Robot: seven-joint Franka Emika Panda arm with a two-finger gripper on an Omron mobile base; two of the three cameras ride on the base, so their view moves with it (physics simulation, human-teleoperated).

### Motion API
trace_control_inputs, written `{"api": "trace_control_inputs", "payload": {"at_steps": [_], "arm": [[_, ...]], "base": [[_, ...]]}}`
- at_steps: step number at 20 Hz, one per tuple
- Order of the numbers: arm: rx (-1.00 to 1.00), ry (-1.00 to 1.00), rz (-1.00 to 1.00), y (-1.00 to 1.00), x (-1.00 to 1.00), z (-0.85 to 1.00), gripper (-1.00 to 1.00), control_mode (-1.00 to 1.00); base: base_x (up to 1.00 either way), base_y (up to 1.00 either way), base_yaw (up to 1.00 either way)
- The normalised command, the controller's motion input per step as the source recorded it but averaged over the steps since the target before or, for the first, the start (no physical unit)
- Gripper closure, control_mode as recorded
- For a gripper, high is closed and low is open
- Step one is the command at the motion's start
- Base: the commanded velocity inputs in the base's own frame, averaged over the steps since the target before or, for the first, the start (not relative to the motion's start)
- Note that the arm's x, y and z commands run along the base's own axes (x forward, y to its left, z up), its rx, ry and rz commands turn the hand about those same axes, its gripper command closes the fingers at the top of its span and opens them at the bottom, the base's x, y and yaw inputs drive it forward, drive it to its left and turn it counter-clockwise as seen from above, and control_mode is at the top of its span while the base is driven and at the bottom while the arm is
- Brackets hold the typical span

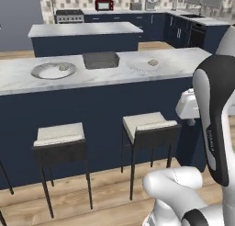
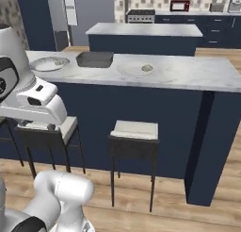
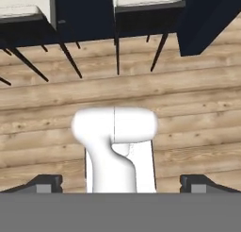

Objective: Place two dumplings into each of the tupperware containers and then place the containers in the fridge.

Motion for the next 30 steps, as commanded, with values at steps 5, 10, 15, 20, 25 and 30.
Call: {"api": "trace_control_inputs", "payload": {"at_steps": [5, 10, 15, 20, 25, 30], "arm": [[0.0, 0.0, 0.0, 0.0, 0.0, 0.0, -1.0, 1.0], [0.0, 0.0, 0.0, 0.0, 0.0, 0.0, -1.0, 1.0], [0.0, 0.0, 0.0, 0.0, 0.0, 0.0, -1.0, 1.0], [0.0, 0.0, 0.0, 0.0, 0.0, 0.0, -1.0, 1.0], [0.0, 0.0, 0.0, 0.0, 0.0, 0.0, -1.0, 1.0], [0.0, 0.0, 0.0, 0.0, 0.0, 0.0, -1.0, 1.0]], "base": [[0.33, 0.69, 0.0], [0.65, 0.27, 0.0], [0.69, 0.0, 0.0], [0.66, 0.0, 0.04], [0.71, 0.0, 0.02], [0.59, 0.0, 0.0]]}}
